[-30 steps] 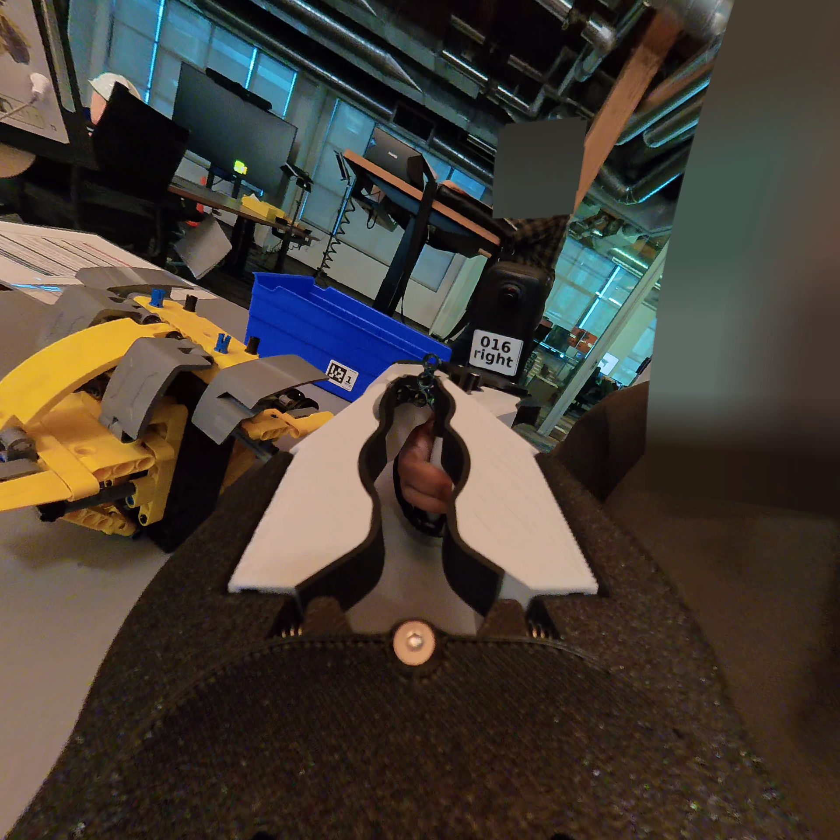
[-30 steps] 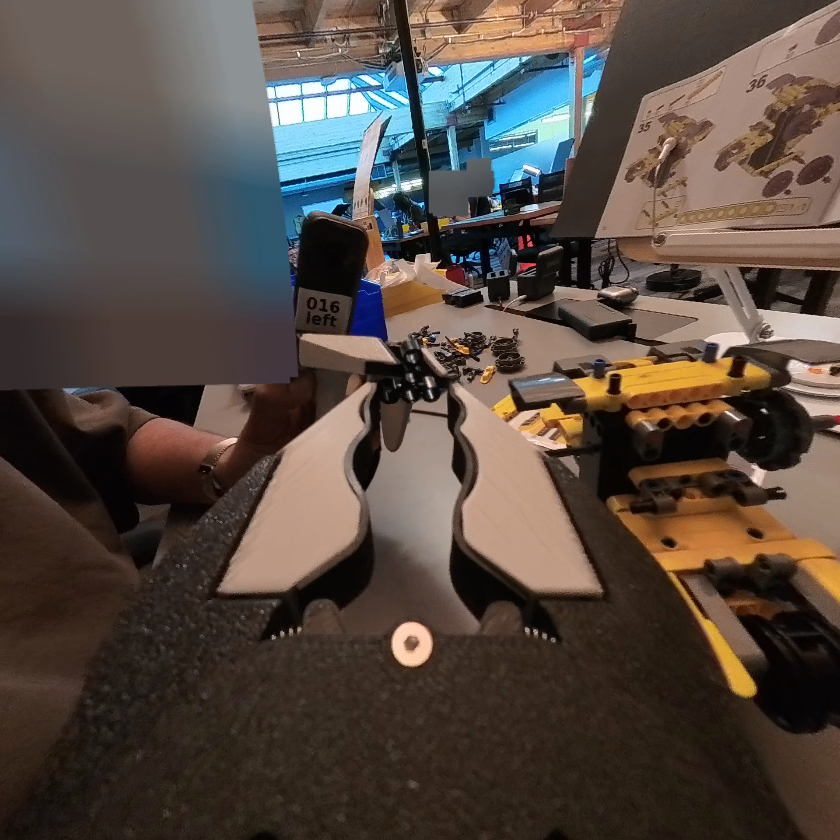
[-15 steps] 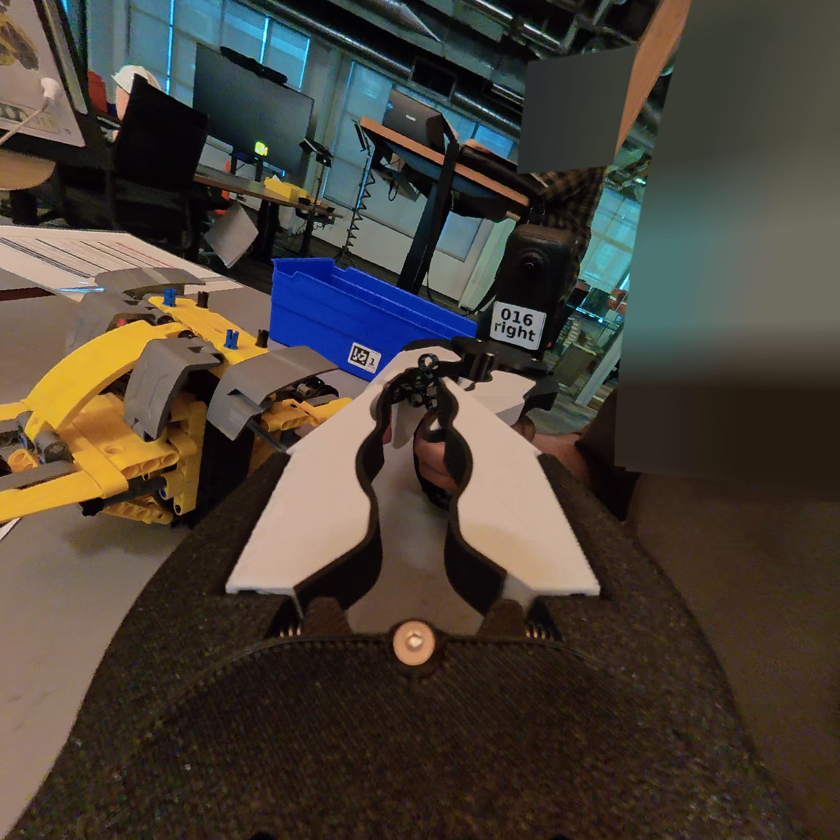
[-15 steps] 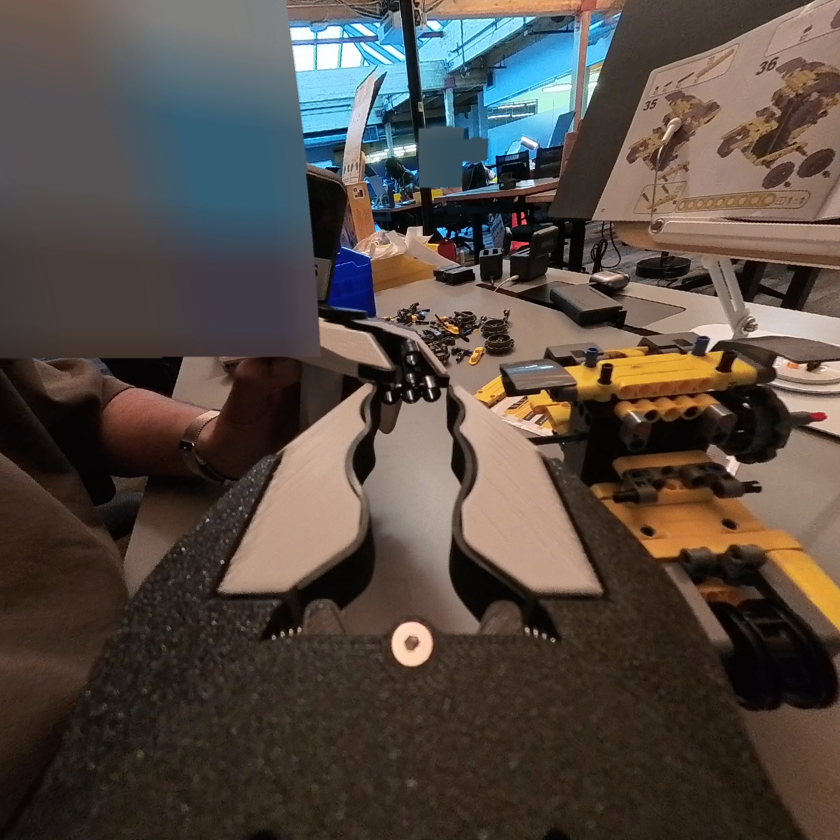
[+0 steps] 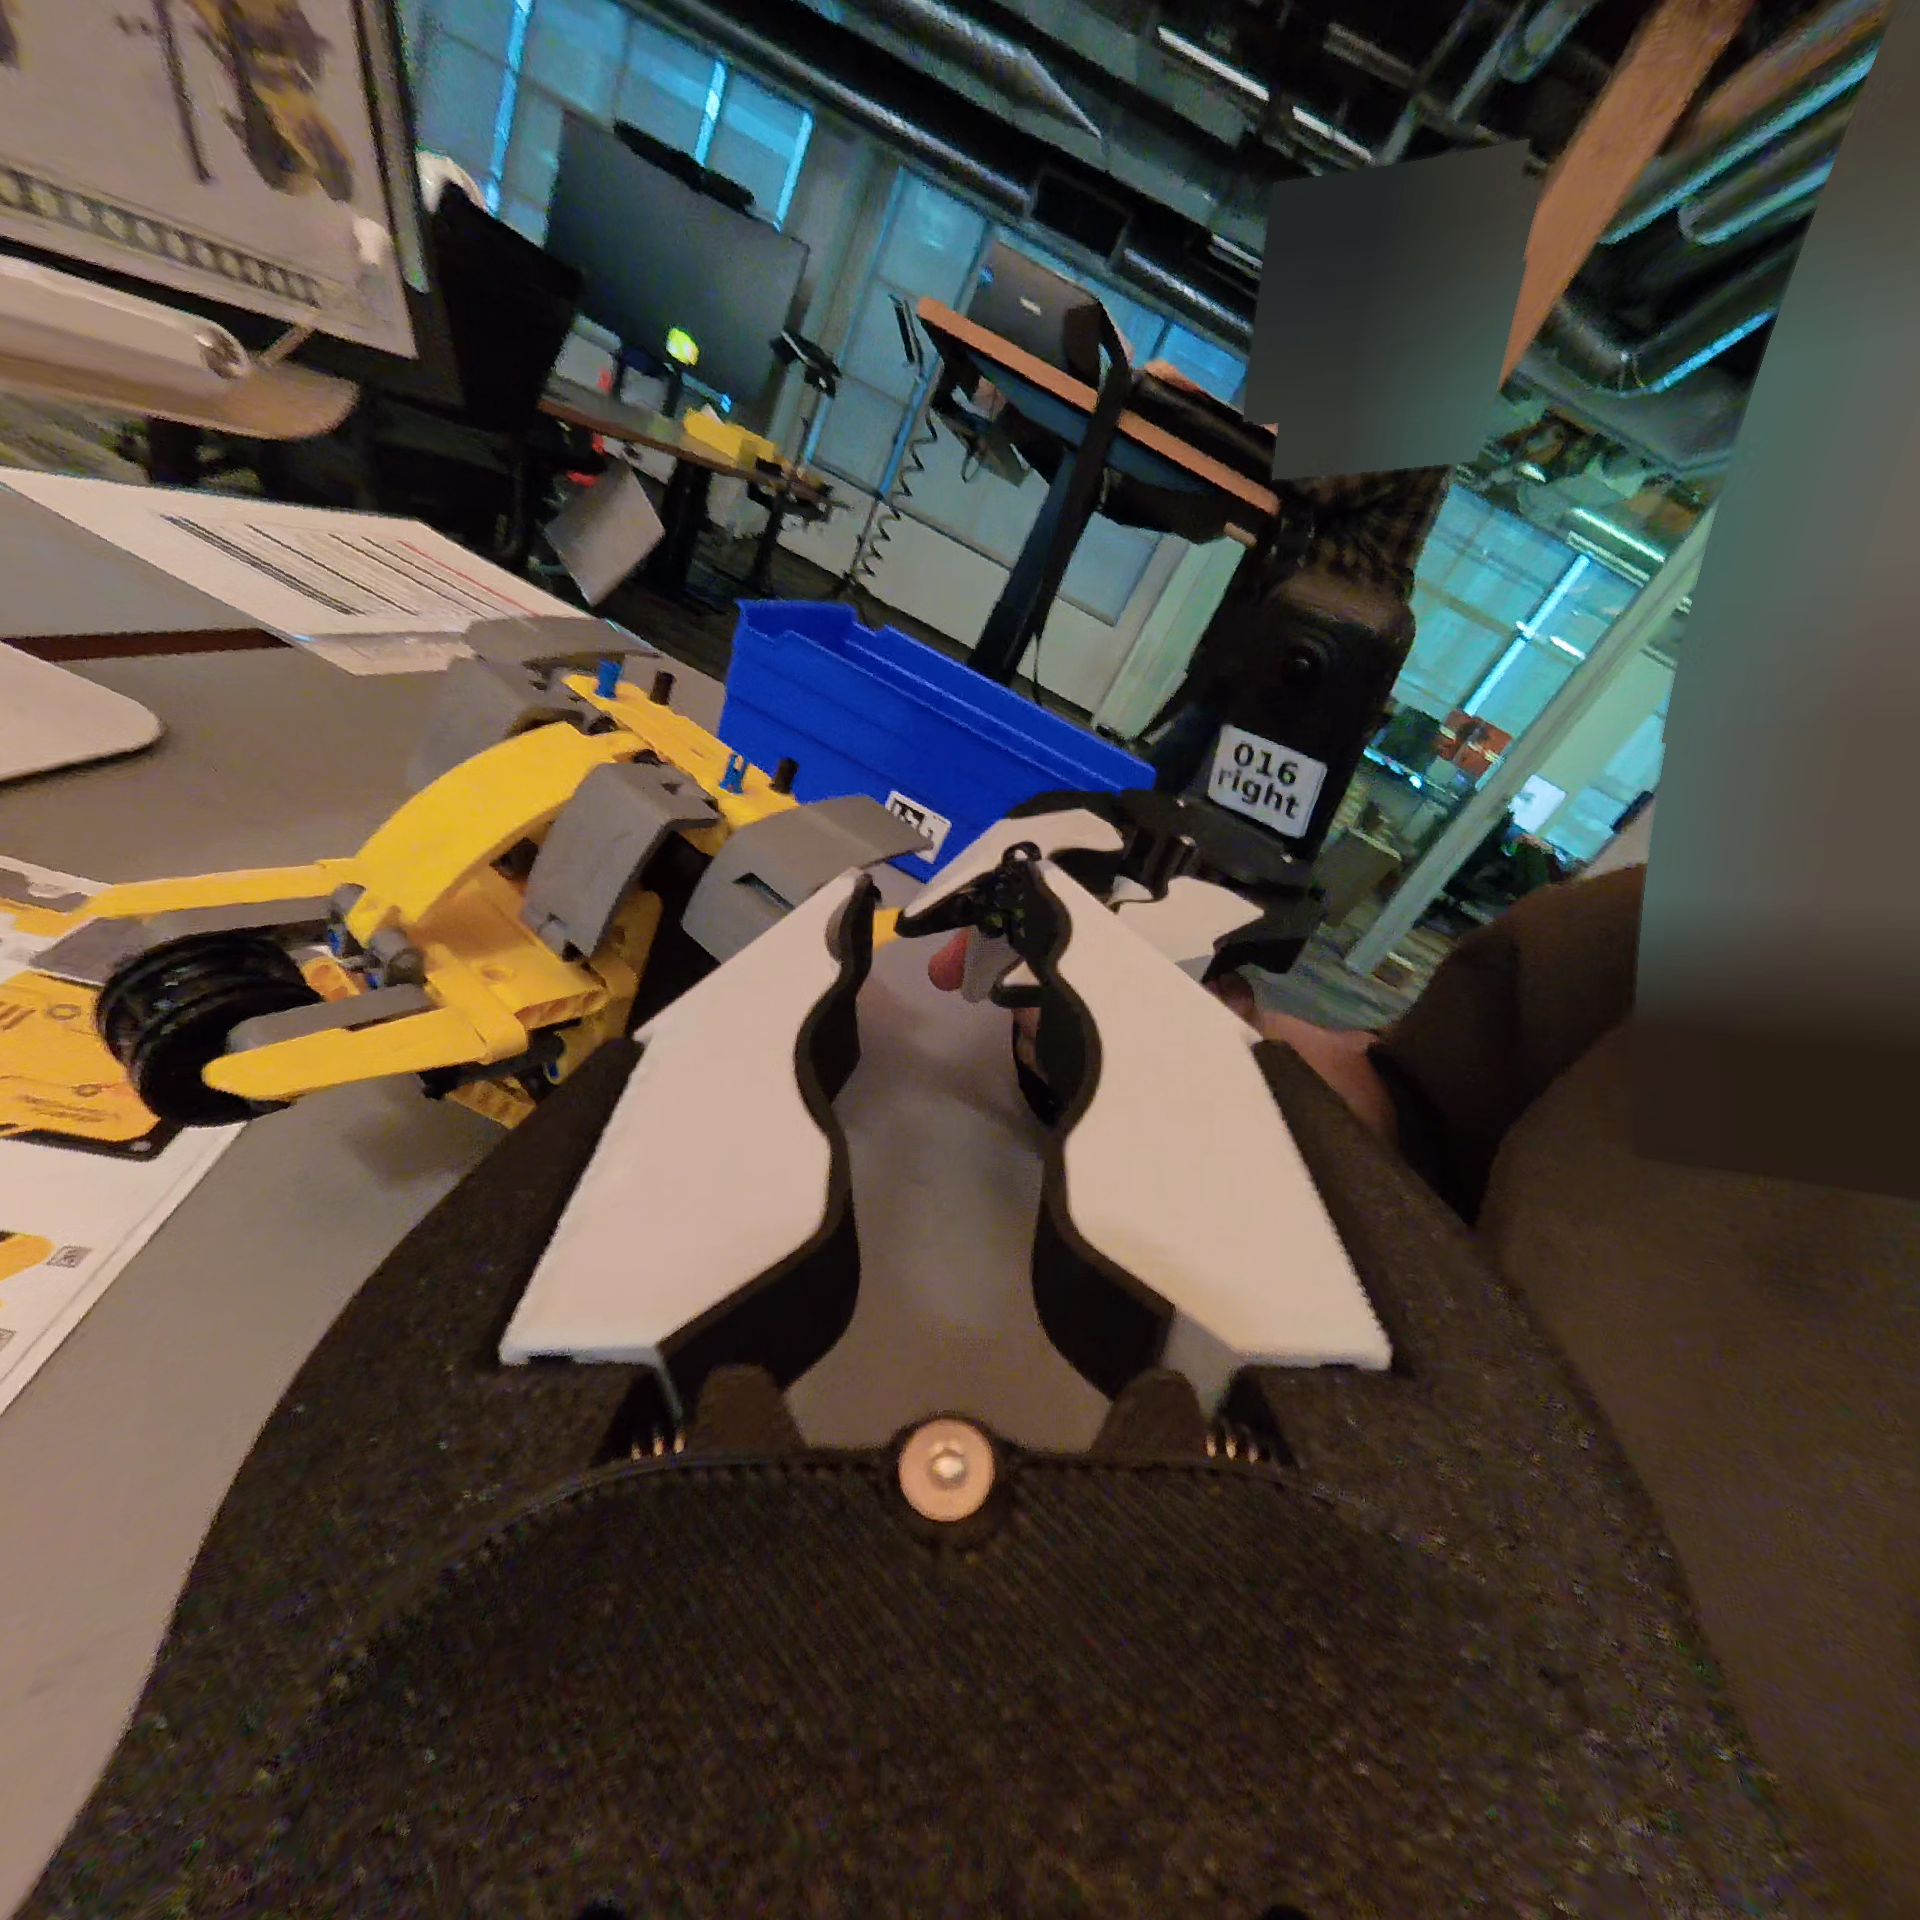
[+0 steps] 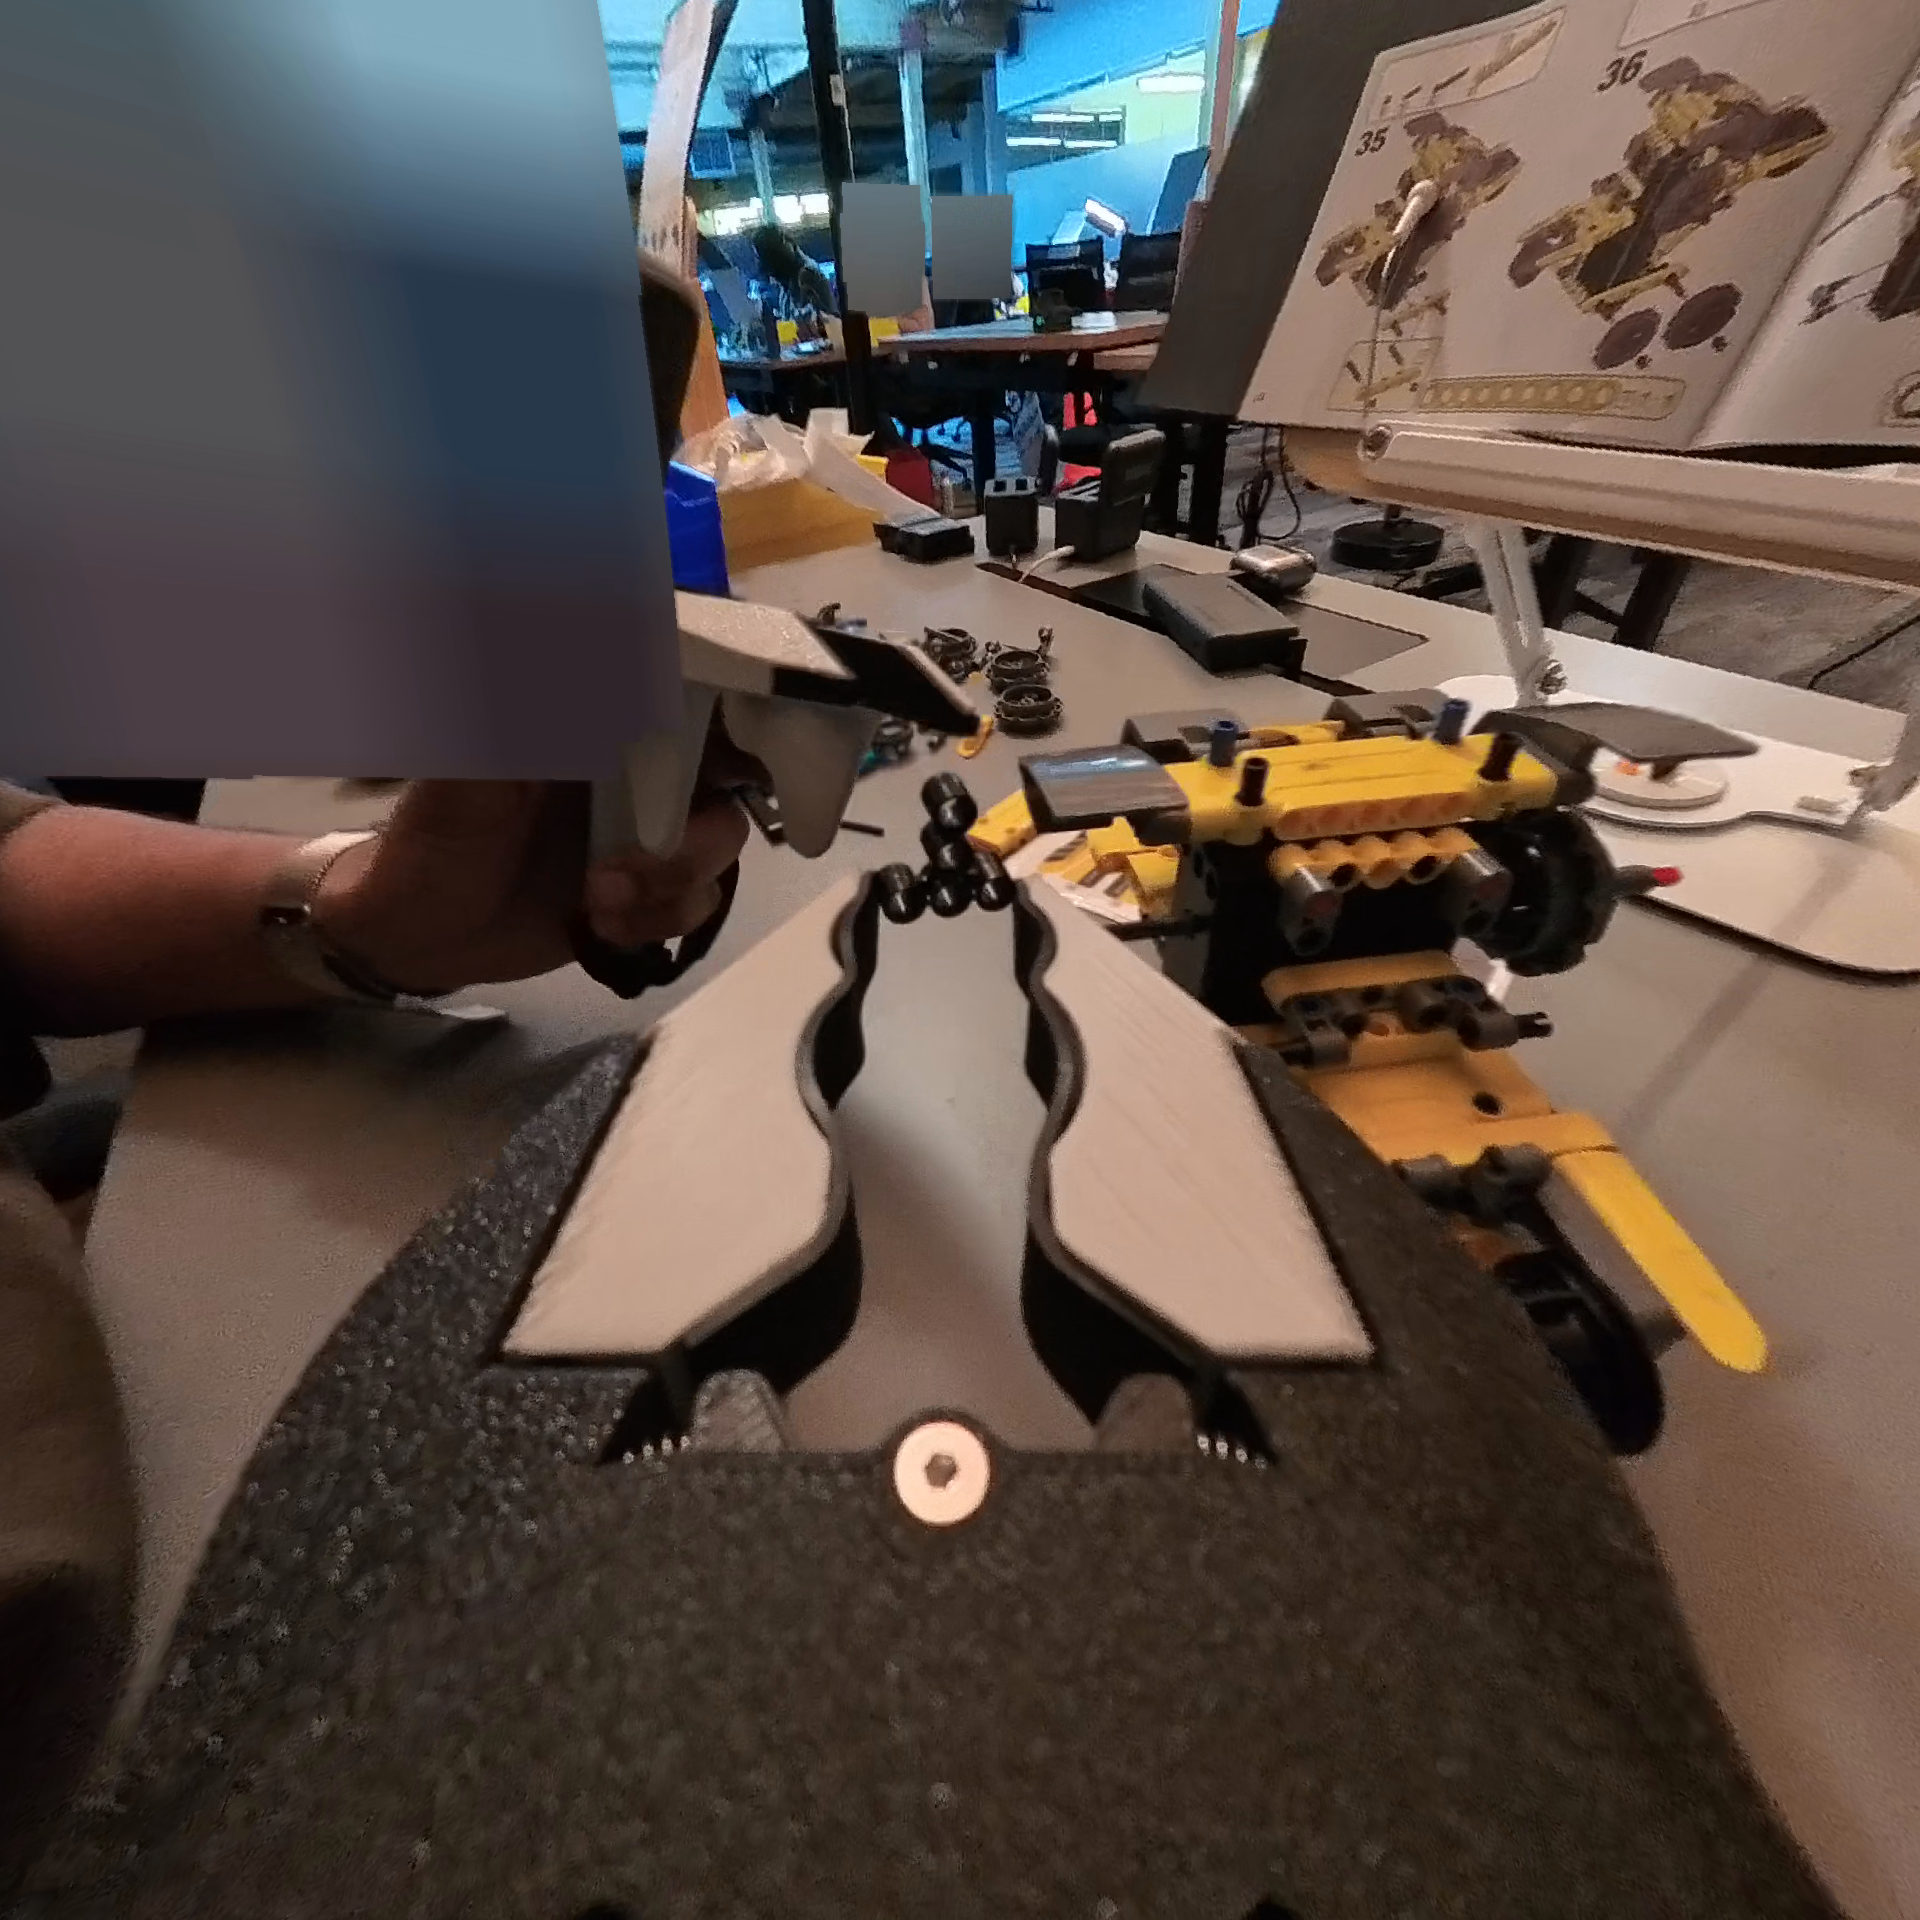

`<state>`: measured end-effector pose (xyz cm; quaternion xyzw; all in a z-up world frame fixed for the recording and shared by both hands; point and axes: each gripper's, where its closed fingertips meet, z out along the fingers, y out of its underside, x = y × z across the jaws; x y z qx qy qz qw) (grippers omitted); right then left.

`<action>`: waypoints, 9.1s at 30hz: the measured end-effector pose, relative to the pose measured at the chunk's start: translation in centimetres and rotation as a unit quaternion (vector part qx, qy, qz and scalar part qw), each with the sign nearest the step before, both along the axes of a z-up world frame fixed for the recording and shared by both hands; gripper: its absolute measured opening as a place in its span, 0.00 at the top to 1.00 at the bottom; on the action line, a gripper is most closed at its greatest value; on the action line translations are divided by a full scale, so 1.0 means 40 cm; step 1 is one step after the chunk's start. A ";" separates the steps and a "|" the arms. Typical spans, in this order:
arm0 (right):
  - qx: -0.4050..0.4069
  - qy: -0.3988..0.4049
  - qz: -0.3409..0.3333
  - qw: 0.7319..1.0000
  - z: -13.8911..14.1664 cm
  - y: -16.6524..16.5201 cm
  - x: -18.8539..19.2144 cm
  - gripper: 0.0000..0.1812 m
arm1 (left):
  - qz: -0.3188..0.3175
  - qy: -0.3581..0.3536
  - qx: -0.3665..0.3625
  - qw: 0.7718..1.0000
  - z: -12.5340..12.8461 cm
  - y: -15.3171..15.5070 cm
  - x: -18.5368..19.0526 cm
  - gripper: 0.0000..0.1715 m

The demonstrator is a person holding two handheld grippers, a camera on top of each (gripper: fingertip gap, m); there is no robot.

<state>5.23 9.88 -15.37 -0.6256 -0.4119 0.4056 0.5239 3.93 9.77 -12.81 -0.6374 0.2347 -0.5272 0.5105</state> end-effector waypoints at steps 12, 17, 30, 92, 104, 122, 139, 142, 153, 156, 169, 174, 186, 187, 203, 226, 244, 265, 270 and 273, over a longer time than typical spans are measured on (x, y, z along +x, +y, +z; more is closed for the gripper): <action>-0.015 -0.043 0.035 0.998 -0.052 -0.030 -0.029 0.86 | -0.034 0.098 0.039 0.994 -0.045 -0.034 0.060 0.92; -0.026 -0.037 0.045 0.998 -0.053 -0.037 -0.031 0.86 | -0.043 0.119 0.042 0.991 -0.062 -0.043 0.075 0.96; -0.018 -0.056 0.049 0.997 -0.070 -0.043 -0.037 0.82 | -0.023 0.174 0.072 0.982 -0.059 -0.024 0.039 0.96; -0.244 0.140 0.195 0.940 0.040 -0.093 -0.014 0.87 | -0.134 0.000 0.042 0.990 0.010 -0.083 0.051 0.97; -0.290 0.170 0.211 0.918 0.055 -0.084 -0.002 0.88 | -0.134 0.046 0.076 0.987 -0.005 -0.085 0.043 0.97; -0.219 0.088 0.144 0.961 -0.001 -0.054 -0.006 0.95 | -0.120 0.148 0.093 0.977 -0.078 -0.068 0.050 0.84; -0.045 0.022 0.090 0.995 -0.002 -0.057 -0.011 0.95 | -0.156 0.084 0.034 0.984 -0.075 -0.066 0.037 0.91; -0.043 0.022 0.089 0.995 -0.001 -0.056 -0.010 0.95 | -0.157 0.083 0.032 0.984 -0.075 -0.066 0.037 0.92; -0.033 0.026 0.088 0.995 0.006 -0.056 -0.008 0.96 | -0.156 0.075 0.023 0.985 -0.070 -0.065 0.039 0.95; -0.040 0.031 0.090 0.995 0.008 -0.056 -0.008 0.95 | -0.159 0.072 0.021 0.984 -0.067 -0.067 0.039 0.95; -0.039 -0.006 0.056 0.998 -0.023 -0.025 -0.004 0.85 | -0.147 0.096 0.021 0.984 -0.081 -0.044 0.009 0.96; -0.018 -0.006 0.036 0.999 -0.008 -0.011 0.010 0.85 | -0.122 0.166 0.024 0.978 -0.137 -0.013 -0.014 0.96; 0.053 0.013 0.011 0.998 0.040 -0.009 0.030 0.86 | -0.059 0.317 0.067 0.944 -0.238 0.036 -0.027 0.95; 0.059 0.018 0.006 0.998 0.046 -0.007 0.035 0.87 | -0.052 0.336 0.075 0.937 -0.248 0.044 -0.029 0.95; 0.085 0.059 -0.029 0.994 0.098 0.022 0.083 0.87 | -0.086 0.362 0.044 0.927 -0.285 0.094 -0.012 0.96; 0.095 0.053 -0.017 0.994 0.099 0.001 0.071 0.87 | -0.084 0.406 0.045 0.909 -0.316 0.101 -0.022 0.96; 0.089 0.037 -0.010 0.995 0.077 -0.001 0.059 0.87 | -0.078 0.417 0.088 0.901 -0.310 0.090 -0.011 0.96; 0.091 0.010 0.002 0.996 0.046 -0.013 0.039 0.87 | -0.079 0.423 0.085 0.899 -0.317 0.086 -0.015 0.96; 0.093 0.008 0.003 0.996 0.043 -0.015 0.037 0.87 | -0.085 0.389 0.061 0.915 -0.299 0.090 -0.018 0.96; 0.093 0.007 0.004 0.996 0.042 -0.015 0.037 0.87 | -0.085 0.394 0.063 0.913 -0.302 0.089 -0.018 0.96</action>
